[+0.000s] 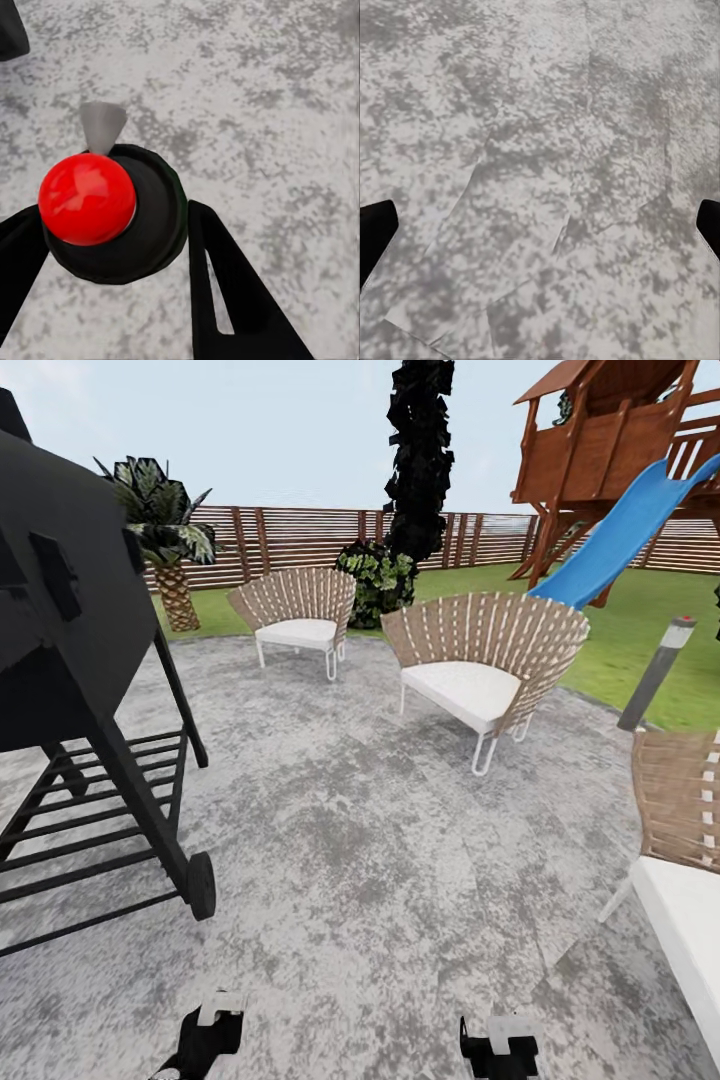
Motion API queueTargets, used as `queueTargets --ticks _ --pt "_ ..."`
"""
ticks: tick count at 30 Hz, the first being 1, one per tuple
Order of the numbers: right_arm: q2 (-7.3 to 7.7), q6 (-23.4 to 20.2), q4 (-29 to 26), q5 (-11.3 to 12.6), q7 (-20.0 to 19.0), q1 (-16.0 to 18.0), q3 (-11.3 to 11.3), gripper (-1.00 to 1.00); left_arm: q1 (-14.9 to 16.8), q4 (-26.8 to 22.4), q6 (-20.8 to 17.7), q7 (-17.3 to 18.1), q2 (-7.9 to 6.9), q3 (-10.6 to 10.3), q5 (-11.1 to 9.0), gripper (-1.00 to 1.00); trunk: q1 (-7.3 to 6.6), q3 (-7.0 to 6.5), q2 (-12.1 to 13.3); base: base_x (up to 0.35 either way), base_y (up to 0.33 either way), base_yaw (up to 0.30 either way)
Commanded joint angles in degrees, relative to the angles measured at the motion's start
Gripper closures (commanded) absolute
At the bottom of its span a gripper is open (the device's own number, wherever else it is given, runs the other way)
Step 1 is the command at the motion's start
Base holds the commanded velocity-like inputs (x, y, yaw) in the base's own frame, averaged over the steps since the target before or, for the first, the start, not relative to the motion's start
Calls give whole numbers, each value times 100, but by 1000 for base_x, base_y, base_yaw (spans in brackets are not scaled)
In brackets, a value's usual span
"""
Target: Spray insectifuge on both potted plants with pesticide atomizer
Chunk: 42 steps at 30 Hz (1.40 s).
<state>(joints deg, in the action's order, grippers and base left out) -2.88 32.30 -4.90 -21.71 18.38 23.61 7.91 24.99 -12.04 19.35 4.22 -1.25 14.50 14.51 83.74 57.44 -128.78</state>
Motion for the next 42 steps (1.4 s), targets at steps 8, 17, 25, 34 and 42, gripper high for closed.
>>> queueTargets --ticks 8,17,25,34,42 --pt "3 13 2 -57 32 4 47 -100 -35 -9 8 35 13 71 95 100 3 5 -2 337 -93 0" --pt "24 22 -2 -43 52 4 46 -100 -38 4 9 -24 1 98 79 100 3 5 -2 337 -37 0" --pt "24 22 7 -44 46 4 44 -100 -41 43 16 -26 2 97 74 100 3 5 -2 339 0 0" --pt "24 22 7 -49 50 4 44 -100 -46 44 25 -26 2 89 78 100 3 5 -2 340 0 0" --pt "23 22 7 -52 46 4 44 -100 -47 51 25 -26 2 71 78 100 3 5 -2 340 0 0"
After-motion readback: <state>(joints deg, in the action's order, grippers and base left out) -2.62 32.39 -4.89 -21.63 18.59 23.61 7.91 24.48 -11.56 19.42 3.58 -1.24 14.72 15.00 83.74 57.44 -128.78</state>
